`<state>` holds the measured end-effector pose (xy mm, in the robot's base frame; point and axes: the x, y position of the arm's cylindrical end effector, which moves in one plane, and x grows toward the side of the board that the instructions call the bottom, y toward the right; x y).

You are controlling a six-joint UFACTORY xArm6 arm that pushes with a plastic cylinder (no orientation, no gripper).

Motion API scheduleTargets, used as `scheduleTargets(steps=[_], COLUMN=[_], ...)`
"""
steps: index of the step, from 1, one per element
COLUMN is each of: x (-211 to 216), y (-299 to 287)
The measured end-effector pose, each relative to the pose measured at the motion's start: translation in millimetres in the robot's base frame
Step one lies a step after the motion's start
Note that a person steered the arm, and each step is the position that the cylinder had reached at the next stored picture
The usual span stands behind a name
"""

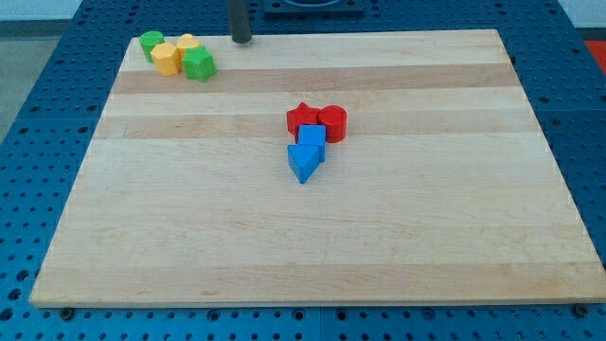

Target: Slide the green circle and yellow hexagon below the green star

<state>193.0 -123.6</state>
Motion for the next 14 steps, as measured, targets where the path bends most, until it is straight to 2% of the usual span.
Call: scheduleTargets(steps=[1,3,5,6,7,8,9,11,12,14], x=[-1,16,122,155,160,140,95,18,5,20], y=[-12,32,30,-30,-100,-149,-169,-170,-161,-134])
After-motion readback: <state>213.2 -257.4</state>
